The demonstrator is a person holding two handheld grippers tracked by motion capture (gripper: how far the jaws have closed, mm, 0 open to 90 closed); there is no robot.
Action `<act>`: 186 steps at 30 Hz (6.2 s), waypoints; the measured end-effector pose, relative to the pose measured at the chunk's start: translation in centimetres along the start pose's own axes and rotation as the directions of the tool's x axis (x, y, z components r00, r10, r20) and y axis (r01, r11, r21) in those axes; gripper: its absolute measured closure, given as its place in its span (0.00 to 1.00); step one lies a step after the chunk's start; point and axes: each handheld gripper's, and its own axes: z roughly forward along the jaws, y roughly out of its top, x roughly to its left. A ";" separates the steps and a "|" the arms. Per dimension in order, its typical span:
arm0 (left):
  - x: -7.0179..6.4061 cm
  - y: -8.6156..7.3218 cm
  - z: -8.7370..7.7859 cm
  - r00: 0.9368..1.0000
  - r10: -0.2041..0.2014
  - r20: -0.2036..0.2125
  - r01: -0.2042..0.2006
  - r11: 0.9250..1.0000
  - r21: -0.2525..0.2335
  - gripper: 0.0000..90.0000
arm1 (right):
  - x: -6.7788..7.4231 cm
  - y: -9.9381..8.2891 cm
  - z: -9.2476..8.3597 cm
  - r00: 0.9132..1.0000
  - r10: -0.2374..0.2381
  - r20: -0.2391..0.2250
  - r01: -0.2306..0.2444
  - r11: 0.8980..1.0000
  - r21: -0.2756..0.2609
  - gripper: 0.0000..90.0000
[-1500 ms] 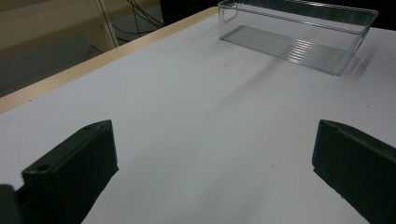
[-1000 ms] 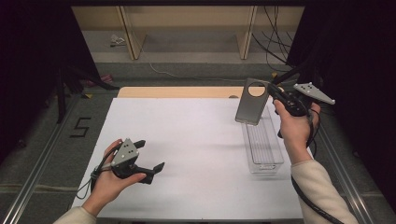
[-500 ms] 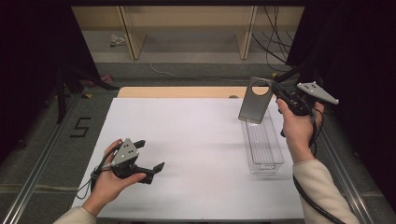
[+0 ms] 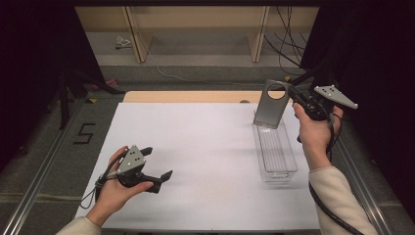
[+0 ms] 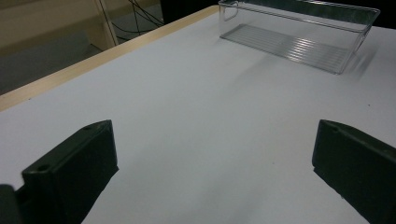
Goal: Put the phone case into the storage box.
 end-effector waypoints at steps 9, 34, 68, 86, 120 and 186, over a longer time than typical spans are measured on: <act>0.0 0.0 0.0 1.000 0.000 0.000 0.000 1.000 0.000 0.00 | -0.4 -0.1 0.1 1.000 -0.010 0.019 0.010 1.000 0.003 0.95; 0.1 -0.1 0.0 1.000 0.000 -0.003 0.000 1.000 0.001 0.00 | -1.0 0.0 0.7 0.999 -0.035 0.038 0.035 0.999 0.004 0.95; 0.1 -0.1 0.0 1.000 -0.001 -0.002 0.001 1.000 0.003 0.00 | -1.3 0.0 1.9 0.997 -0.055 0.052 0.055 0.998 0.002 0.95; 0.2 -0.1 0.0 1.000 -0.001 -0.003 0.001 1.000 0.003 0.00 | -1.7 -0.2 2.5 0.995 -0.070 0.065 0.070 0.998 0.009 0.95; 0.2 -0.2 0.0 1.000 0.000 -0.002 0.000 1.000 0.003 0.00 | -2.2 -0.3 3.4 0.994 -0.072 0.079 0.071 0.997 0.016 0.95; 0.3 -0.3 0.1 1.000 -0.004 0.000 0.004 1.000 0.005 0.00 | -2.2 0.0 4.9 0.994 -0.076 0.075 0.075 0.997 0.016 0.95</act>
